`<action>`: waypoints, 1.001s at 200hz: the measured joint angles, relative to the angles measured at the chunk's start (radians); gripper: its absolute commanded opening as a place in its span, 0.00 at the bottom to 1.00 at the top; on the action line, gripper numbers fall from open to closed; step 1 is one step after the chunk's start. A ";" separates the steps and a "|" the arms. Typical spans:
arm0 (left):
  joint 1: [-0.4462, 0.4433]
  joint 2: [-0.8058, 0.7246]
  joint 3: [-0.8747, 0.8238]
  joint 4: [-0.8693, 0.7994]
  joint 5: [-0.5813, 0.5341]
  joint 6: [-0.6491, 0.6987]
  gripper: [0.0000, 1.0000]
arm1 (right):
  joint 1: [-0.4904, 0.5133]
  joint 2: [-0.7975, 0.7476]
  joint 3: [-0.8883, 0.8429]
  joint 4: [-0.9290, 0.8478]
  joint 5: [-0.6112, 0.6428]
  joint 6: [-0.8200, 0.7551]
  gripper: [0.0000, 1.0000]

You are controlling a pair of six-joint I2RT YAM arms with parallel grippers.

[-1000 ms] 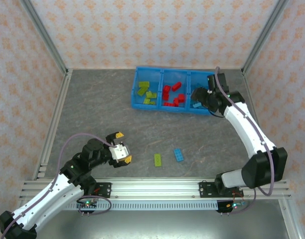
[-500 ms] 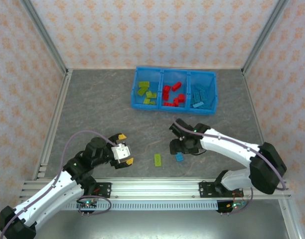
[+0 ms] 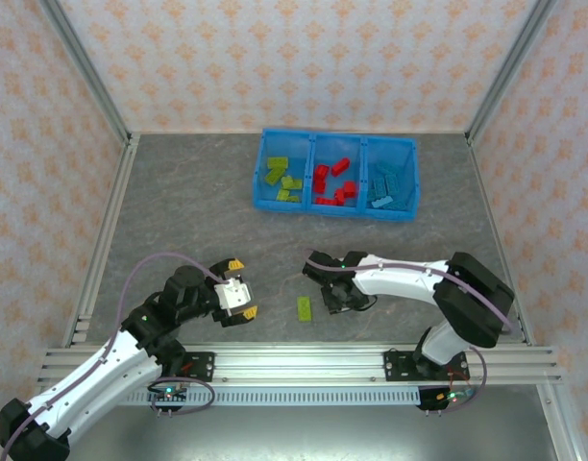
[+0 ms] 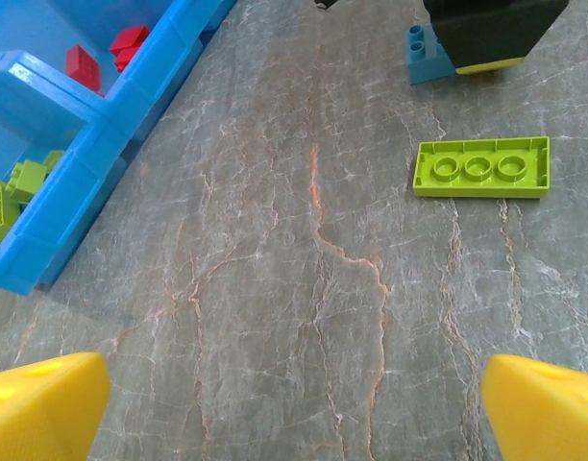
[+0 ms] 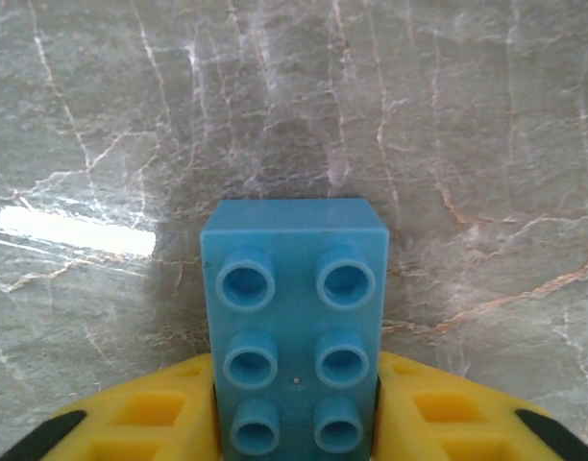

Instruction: Sort the legos into containers by color

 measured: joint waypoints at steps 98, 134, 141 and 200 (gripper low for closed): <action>0.000 -0.002 0.000 0.000 0.002 0.004 1.00 | -0.251 -0.262 0.113 0.013 0.252 -0.024 0.30; 0.000 -0.013 -0.001 0.030 -0.024 -0.034 1.00 | -0.505 -0.156 0.276 0.080 0.233 -0.118 0.29; 0.000 -0.013 -0.001 0.044 -0.030 -0.050 1.00 | -0.547 -0.111 0.326 0.093 0.220 -0.134 0.29; 0.000 0.122 0.164 0.050 -0.094 -0.343 1.00 | -0.752 0.244 0.650 0.175 0.054 -0.161 0.30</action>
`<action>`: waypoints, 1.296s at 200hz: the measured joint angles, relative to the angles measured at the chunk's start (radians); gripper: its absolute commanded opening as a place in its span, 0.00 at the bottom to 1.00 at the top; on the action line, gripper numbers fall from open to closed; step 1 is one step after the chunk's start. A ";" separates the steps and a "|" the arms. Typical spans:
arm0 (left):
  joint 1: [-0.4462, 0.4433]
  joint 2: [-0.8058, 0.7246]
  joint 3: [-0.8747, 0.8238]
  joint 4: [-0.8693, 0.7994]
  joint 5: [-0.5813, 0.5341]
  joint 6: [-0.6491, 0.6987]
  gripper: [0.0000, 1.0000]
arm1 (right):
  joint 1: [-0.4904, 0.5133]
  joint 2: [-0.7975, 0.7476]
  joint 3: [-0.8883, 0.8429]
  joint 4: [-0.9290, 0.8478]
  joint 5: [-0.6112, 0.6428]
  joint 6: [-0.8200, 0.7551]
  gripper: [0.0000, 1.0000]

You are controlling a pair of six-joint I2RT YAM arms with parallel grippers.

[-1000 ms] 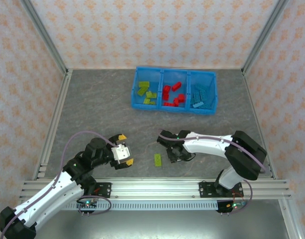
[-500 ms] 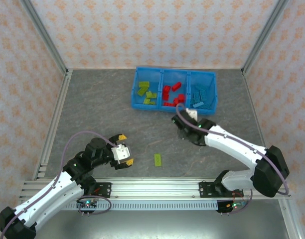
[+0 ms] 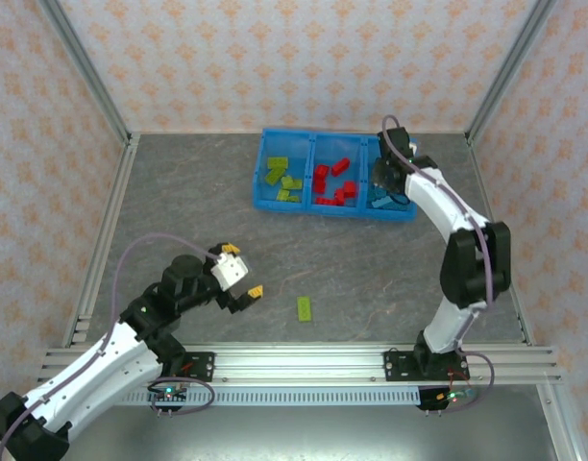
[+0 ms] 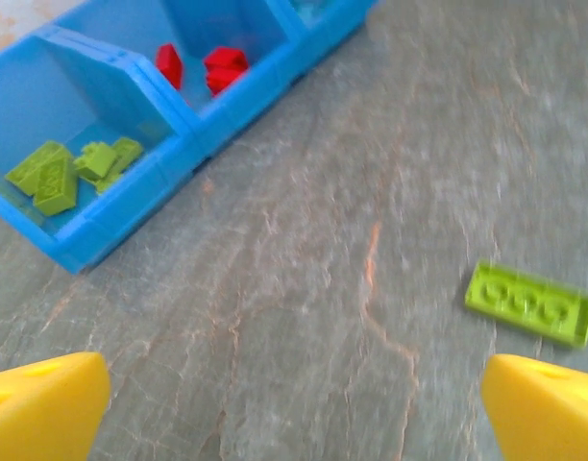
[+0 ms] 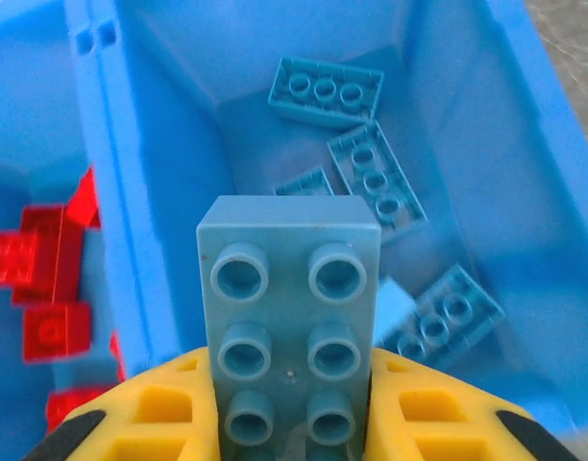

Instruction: Sort the legos into containers by color

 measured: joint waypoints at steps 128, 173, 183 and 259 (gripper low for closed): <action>-0.006 0.444 0.338 -0.142 -0.063 -0.530 0.84 | -0.069 0.272 0.267 0.005 -0.074 0.026 0.51; -0.132 0.619 0.461 -0.253 -0.093 -0.671 0.85 | -0.069 0.011 0.077 -0.006 -0.097 0.036 0.59; -0.174 0.671 0.504 -0.277 -0.088 -0.682 0.85 | -0.069 -0.062 0.038 -0.008 -0.105 0.037 0.64; -0.301 1.192 0.758 -0.500 -0.034 -0.835 0.85 | -0.069 -0.233 -0.051 -0.071 -0.114 0.032 0.76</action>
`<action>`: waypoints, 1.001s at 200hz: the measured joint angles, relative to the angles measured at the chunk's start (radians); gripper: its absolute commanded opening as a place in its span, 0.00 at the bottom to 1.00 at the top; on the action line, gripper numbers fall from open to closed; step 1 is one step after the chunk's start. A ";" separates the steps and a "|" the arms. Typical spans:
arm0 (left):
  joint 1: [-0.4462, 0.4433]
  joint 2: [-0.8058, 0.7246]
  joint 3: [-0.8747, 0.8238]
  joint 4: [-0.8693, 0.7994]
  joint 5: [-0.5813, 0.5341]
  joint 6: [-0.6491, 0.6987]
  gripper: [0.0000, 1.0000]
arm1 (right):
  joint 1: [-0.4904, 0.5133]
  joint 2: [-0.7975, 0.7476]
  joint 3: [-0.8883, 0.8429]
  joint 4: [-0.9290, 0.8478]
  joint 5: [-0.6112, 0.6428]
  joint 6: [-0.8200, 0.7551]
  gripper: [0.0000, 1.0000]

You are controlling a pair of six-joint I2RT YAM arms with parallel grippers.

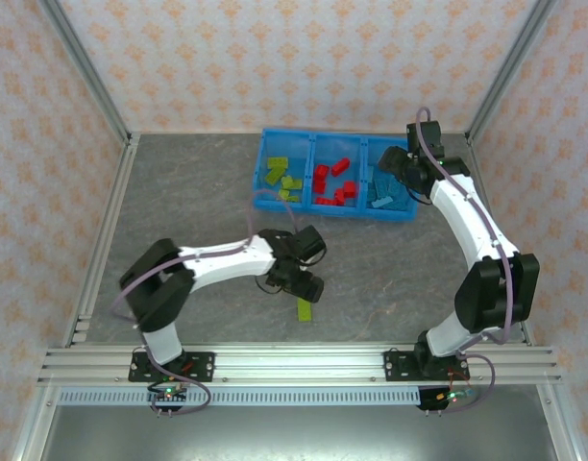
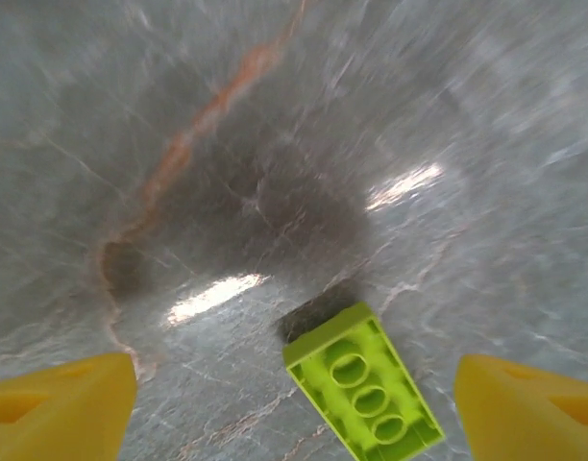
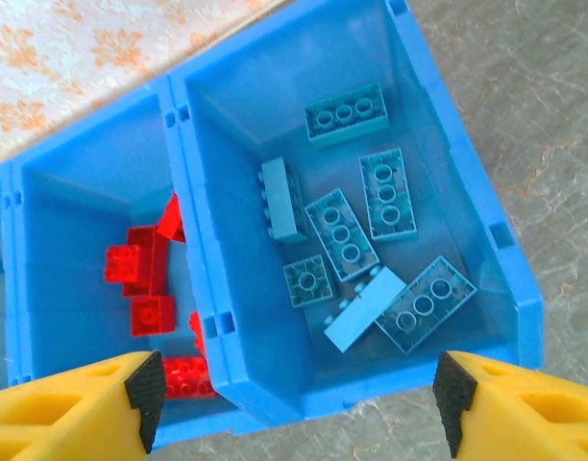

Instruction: Sort the legos into containers by color

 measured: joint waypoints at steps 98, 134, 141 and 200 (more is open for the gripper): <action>-0.011 0.184 0.156 -0.146 0.080 -0.026 0.58 | 0.000 0.000 0.014 -0.016 0.001 -0.015 0.77; 0.011 0.188 0.159 -0.154 0.119 -0.031 0.50 | 0.000 0.000 0.018 -0.017 0.001 -0.016 0.77; 0.014 0.188 0.158 -0.154 0.122 -0.033 0.50 | 0.000 0.000 0.018 -0.018 0.001 -0.016 0.77; 0.021 0.186 0.158 -0.163 0.122 -0.045 0.35 | 0.000 -0.011 0.018 -0.029 0.001 -0.019 0.78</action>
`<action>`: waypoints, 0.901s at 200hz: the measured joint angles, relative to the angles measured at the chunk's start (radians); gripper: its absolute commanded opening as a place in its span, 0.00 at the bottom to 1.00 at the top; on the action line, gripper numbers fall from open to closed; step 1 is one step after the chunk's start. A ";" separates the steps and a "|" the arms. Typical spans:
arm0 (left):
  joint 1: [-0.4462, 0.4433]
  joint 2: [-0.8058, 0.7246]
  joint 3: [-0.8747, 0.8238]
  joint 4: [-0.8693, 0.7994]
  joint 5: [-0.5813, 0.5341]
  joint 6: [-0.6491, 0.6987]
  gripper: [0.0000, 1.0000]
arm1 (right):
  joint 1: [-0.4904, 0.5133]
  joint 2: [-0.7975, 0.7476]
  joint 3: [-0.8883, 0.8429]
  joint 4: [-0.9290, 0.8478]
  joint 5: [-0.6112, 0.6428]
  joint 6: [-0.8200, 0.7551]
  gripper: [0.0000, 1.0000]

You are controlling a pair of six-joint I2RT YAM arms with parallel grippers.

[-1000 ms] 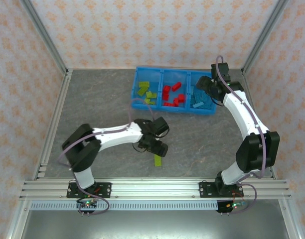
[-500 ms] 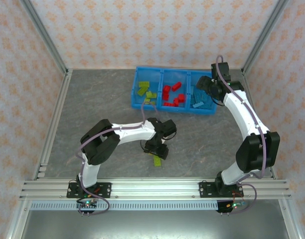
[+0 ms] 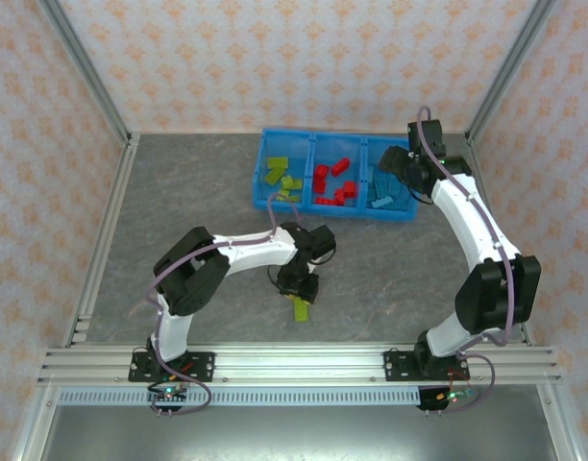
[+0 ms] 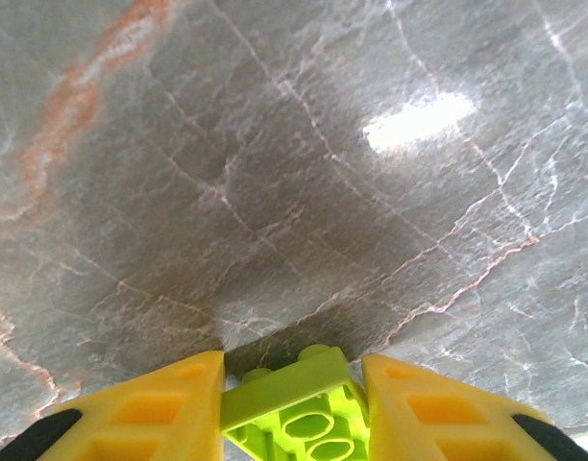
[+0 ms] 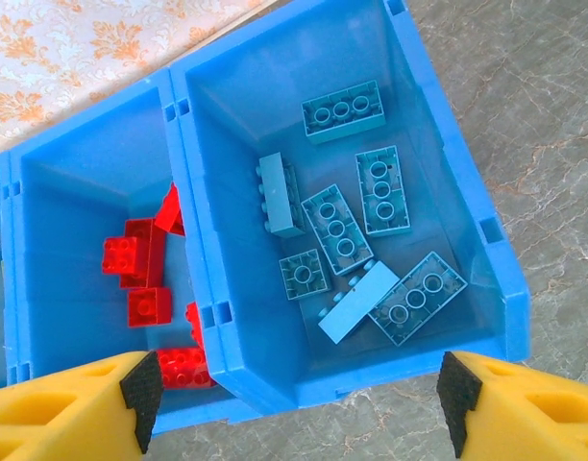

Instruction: Sort the legos into containers by color

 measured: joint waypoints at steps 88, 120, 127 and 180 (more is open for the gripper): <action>0.016 0.000 0.046 -0.011 -0.031 0.002 0.32 | 0.000 -0.044 -0.020 0.000 0.000 0.000 0.78; 0.084 0.000 0.148 -0.017 -0.107 0.031 0.32 | 0.000 -0.045 -0.022 0.000 0.000 0.000 0.78; 0.100 0.000 0.175 -0.018 -0.131 0.044 0.32 | 0.000 -0.045 -0.023 0.000 0.000 0.000 0.78; 0.193 0.001 0.369 -0.044 -0.289 0.135 0.33 | 0.000 -0.049 -0.046 0.000 -0.004 0.005 0.78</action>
